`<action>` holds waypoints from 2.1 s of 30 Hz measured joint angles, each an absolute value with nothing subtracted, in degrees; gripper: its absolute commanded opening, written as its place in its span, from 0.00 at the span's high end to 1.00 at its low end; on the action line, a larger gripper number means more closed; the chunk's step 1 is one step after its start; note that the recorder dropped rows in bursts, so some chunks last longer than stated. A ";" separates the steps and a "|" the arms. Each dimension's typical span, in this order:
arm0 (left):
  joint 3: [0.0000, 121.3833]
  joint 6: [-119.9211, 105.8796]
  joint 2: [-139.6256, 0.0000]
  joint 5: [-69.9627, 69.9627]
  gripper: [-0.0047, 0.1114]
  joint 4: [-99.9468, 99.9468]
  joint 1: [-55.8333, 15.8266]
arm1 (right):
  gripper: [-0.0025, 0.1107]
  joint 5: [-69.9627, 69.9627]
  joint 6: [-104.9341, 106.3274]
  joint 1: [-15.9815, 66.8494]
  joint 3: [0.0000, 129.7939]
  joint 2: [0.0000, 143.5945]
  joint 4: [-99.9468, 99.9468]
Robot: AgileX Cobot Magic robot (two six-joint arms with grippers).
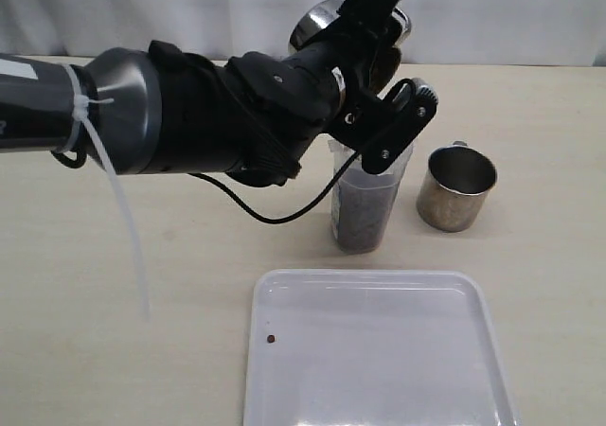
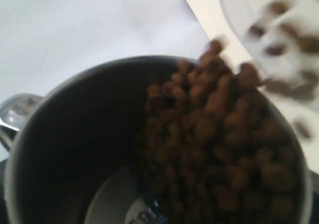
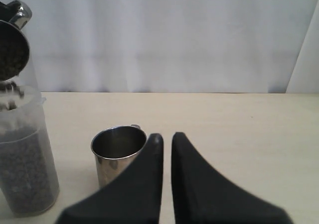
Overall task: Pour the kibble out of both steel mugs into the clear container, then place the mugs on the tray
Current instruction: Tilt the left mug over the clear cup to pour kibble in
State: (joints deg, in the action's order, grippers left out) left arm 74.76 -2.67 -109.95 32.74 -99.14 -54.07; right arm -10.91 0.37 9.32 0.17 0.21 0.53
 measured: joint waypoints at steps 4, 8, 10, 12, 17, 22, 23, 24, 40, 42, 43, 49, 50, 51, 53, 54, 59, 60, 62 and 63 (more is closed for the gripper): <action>74.76 -3.75 -109.95 33.67 0.96 -99.14 -54.81 | 0.94 -10.91 0.37 9.32 0.17 0.21 0.53; 74.76 -4.78 -109.95 33.67 0.96 -99.14 -55.38 | 0.94 -10.91 0.37 9.32 0.17 0.21 0.53; 74.76 -5.84 -109.95 34.13 0.96 -99.14 -55.64 | 0.94 -10.91 0.37 9.32 0.17 0.21 0.53; 74.76 -7.42 -109.95 35.23 0.96 -99.14 -56.16 | 0.94 -10.91 0.37 9.32 0.17 0.21 0.53; 74.76 -10.06 -109.95 37.03 0.96 -99.14 -57.87 | 0.94 -10.91 0.37 9.32 0.17 0.21 0.53; 74.76 -15.72 -109.95 39.13 0.96 -99.28 -58.75 | 0.94 -10.91 0.37 9.32 0.17 0.21 0.53; 74.76 -15.99 -109.95 39.24 0.96 -99.28 -58.75 | 0.94 -10.91 0.37 9.32 0.17 0.21 0.53; 74.76 -16.65 -109.95 39.24 0.96 -99.28 -58.75 | 0.94 -10.91 0.37 9.32 0.17 0.21 0.53; 74.76 -24.50 -109.95 41.72 0.96 -99.28 -60.83 | 0.94 -10.91 0.37 9.32 0.17 0.21 0.53; 74.88 -25.62 -109.95 41.81 0.96 -99.28 -61.18 | 0.94 -10.91 0.37 9.32 0.17 0.21 0.53; 74.98 -26.10 -109.95 41.97 0.96 -99.28 -61.39 | 0.94 -10.91 0.37 9.32 0.17 0.21 0.53; 74.98 -28.35 -110.09 41.95 0.96 -99.28 -62.17 | 0.94 -10.91 0.37 9.32 0.17 0.21 0.53; 74.98 -29.24 -110.36 42.25 0.96 -99.28 -62.46 | 0.94 -10.91 0.37 9.32 0.17 0.21 0.53; 74.98 -30.27 -110.63 42.65 0.96 -99.38 -62.59 | 0.94 -10.91 0.37 9.32 0.17 0.21 0.53; 74.98 -32.19 -111.53 43.60 0.96 -99.38 -62.80 | 0.94 -10.91 0.37 9.32 0.17 0.21 0.53; 74.98 -32.68 -111.96 44.00 0.96 -99.38 -62.82 | 0.94 -10.91 0.37 9.32 0.17 0.21 0.53; 74.98 -33.20 -112.34 49.77 0.96 -99.49 -63.20 | 0.94 -10.91 0.37 9.32 0.17 0.21 0.53; 74.98 -33.09 -112.34 49.90 0.96 -99.49 -63.29 | 0.94 -10.91 0.37 9.32 0.17 0.21 0.53; 74.98 -32.86 -112.34 49.15 0.96 -99.49 -63.99 | 0.94 -10.91 0.37 9.32 0.17 0.21 0.53; 74.98 -32.86 -112.43 49.00 0.96 -99.49 -64.39 | 0.94 -10.91 0.37 9.32 0.17 0.21 0.53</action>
State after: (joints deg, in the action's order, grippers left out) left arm 74.98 -32.86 -112.43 49.00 -99.49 -64.39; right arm -10.91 0.37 9.32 0.17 0.21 0.53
